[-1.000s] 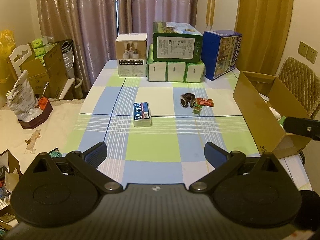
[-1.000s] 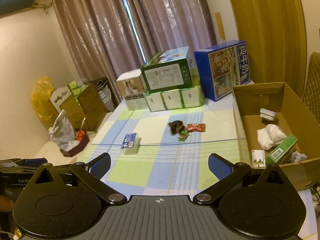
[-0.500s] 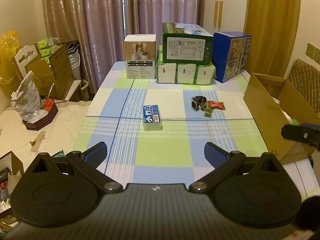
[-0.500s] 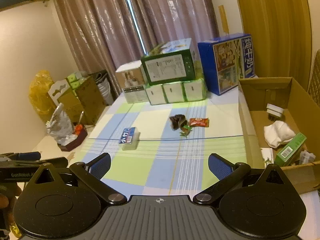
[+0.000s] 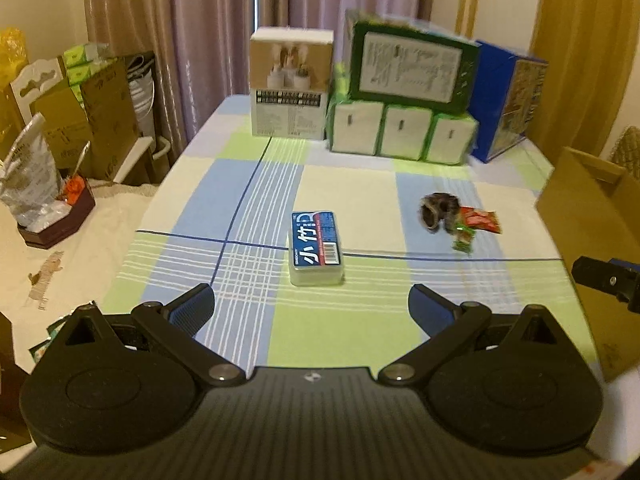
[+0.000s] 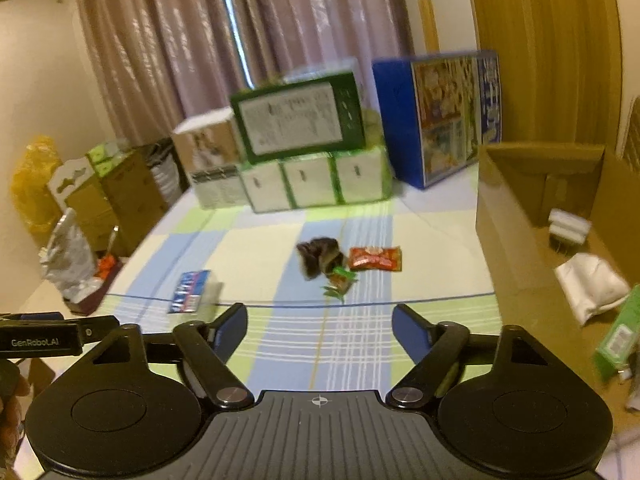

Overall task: Organize objects
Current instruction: 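Grasp the blue-and-white toothpick box with the left gripper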

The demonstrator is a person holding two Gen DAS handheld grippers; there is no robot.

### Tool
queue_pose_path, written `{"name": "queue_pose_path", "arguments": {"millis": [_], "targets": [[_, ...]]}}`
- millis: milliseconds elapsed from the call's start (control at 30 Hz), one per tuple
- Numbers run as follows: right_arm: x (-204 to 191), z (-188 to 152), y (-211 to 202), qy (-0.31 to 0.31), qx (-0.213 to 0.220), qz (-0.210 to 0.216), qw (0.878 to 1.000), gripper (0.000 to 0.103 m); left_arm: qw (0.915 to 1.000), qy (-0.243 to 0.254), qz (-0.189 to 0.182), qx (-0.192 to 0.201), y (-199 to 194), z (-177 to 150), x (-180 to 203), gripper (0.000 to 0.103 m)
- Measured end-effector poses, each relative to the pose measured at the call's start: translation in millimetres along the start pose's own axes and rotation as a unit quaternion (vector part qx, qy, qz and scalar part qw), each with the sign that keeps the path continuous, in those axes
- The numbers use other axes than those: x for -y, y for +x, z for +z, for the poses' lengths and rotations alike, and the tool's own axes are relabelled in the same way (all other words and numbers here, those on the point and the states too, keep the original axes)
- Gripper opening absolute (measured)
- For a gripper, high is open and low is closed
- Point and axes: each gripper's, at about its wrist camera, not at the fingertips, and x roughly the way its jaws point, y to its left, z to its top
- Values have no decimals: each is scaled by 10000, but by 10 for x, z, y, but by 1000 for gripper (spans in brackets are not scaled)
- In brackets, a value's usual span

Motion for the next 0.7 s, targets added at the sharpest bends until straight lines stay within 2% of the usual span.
{"name": "queue_pose_path", "arguments": {"millis": [167, 267, 367, 567, 700], "targets": [[121, -11, 420, 75, -81, -23, 9999, 67, 9998, -197, -45, -21, 444, 24, -63, 101], [172, -37, 638, 70, -152, -69, 9998, 64, 9999, -138, 15, -61, 687, 45, -57, 101], [204, -67, 867, 0, -273, -46, 9996, 64, 9999, -117, -18, -96, 906, 81, -36, 92], [267, -88, 1201, -55, -399, -48, 9992, 62, 9999, 94, 106, -85, 1215, 112, 47, 92], [248, -38, 1422, -129, -348, -71, 9993, 50, 9996, 214, 121, -126, 1366, 136, 66, 87]]}}
